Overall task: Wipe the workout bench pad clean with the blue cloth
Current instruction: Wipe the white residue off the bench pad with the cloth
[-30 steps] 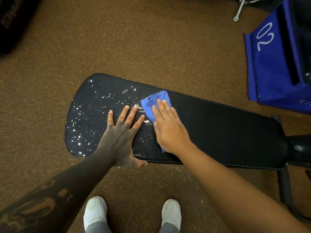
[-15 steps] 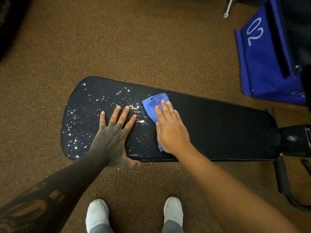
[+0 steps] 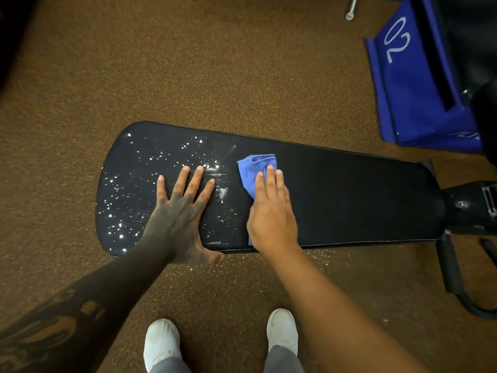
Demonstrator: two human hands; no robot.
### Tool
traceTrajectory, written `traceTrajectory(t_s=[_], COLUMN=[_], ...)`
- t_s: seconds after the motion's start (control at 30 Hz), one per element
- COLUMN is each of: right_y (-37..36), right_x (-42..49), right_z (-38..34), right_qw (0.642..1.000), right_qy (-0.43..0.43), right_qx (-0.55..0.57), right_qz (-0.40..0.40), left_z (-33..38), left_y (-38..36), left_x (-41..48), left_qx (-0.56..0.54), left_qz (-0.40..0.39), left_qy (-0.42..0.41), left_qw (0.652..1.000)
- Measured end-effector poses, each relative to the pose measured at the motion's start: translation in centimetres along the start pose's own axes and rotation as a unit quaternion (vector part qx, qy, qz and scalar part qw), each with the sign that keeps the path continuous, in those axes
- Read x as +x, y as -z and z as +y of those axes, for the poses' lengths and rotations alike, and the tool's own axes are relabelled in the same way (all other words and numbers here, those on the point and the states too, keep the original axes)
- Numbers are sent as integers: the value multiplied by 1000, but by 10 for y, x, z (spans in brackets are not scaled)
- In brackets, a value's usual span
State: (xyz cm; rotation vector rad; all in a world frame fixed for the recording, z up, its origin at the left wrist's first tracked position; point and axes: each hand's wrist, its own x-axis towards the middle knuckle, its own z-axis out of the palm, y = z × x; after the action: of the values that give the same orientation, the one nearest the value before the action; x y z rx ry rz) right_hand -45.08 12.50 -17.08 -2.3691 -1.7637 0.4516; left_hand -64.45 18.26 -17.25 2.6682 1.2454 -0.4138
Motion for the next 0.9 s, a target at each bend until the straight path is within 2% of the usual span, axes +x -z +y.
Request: traceTrajectory(t_s=[0.07, 0.2, 0.27, 0.33, 0.4, 0.5, 0.57, 0.6, 0.77, 0.9], right_y=[-8, -12, -4, 2, 0, -14, -18, -15, -2, -5], right_x=[-14, -40, -32, -22, -23, -44, -54, -52, -35, -40], right_z=[-17, -16, 5, 20, 15, -13, -13, -4, 22, 0], right_qw=[1000, 995, 998, 1000, 999, 1000, 996, 996, 997, 1000], right_qy=[2, 93, 65, 2, -38, 18, 81, 85, -56, 10], right_qx=[9, -12, -22, -18, 4, 3, -18, -21, -4, -2], right_qz=[6, -15, -15, -3, 22, 23, 15, 18, 52, 2], left_z=[1, 0, 0, 0, 1, 1, 0, 0, 0, 0], left_y=[-1, -1, -1, -2, -2, -2, -2, -2, -2, -3], left_x=[1, 0, -1, 0, 0, 0, 0, 0, 1, 0], left_qx=[1, -4, 4, 5, 5, 8, 7, 5, 8, 9], left_qz=[0, 3, 6, 9, 10, 8, 8, 9, 10, 9], left_qy=[2, 0, -1, 0, 1, 1, 0, -2, -3, -2], left_qw=[1000, 1000, 1000, 1000, 1000, 1000, 1000, 1000, 1000, 1000])
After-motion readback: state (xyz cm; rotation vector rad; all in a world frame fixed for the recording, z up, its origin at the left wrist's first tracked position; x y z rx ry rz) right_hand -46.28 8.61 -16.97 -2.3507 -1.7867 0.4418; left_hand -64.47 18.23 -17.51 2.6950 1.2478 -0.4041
